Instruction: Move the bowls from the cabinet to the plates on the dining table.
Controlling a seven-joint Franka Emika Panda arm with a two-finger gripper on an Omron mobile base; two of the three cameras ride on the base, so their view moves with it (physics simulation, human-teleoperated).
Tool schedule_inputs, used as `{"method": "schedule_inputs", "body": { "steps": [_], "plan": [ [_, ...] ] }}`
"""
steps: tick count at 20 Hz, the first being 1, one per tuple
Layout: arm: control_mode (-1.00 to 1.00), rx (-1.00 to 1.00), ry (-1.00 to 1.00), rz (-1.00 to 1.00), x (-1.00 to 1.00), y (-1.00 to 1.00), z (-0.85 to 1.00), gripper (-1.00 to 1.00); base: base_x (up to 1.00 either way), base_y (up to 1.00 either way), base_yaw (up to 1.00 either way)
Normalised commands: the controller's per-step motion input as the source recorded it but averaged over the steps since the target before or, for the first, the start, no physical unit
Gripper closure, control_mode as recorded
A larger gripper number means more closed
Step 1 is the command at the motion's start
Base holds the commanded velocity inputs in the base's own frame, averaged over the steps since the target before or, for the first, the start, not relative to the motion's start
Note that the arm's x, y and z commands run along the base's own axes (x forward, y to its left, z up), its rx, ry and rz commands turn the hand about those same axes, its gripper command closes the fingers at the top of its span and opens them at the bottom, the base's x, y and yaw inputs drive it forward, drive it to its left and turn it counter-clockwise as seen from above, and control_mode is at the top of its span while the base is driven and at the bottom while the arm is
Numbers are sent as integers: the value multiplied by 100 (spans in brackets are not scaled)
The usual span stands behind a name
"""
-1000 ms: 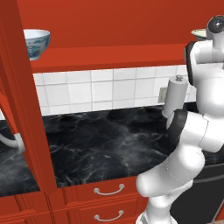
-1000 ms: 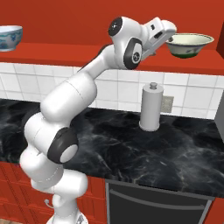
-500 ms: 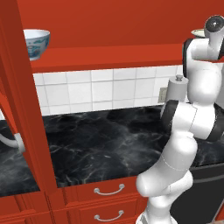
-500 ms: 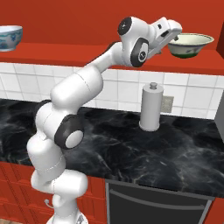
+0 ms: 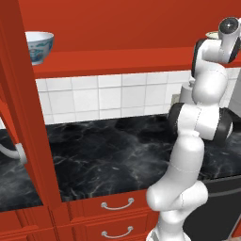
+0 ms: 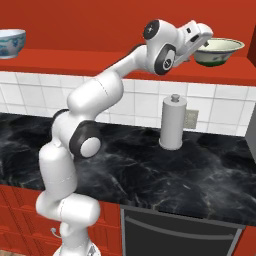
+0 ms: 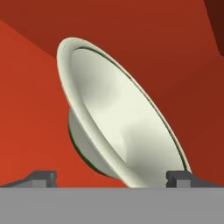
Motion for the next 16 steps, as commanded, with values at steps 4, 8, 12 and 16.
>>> {"method": "schedule_inputs", "body": {
  "steps": [4,8,12,16],
  "plan": [
    [-100,0,3,1,25,-14,-3,-100,0,0,0],
    [-100,0,6,1,16,-3,0,-100,0,0,0],
    [-100,0,6,2,14,-3,-2,-100,0,0,0],
    [-100,0,1,2,15,0,-23,-100,0,0,0]
  ]
}}
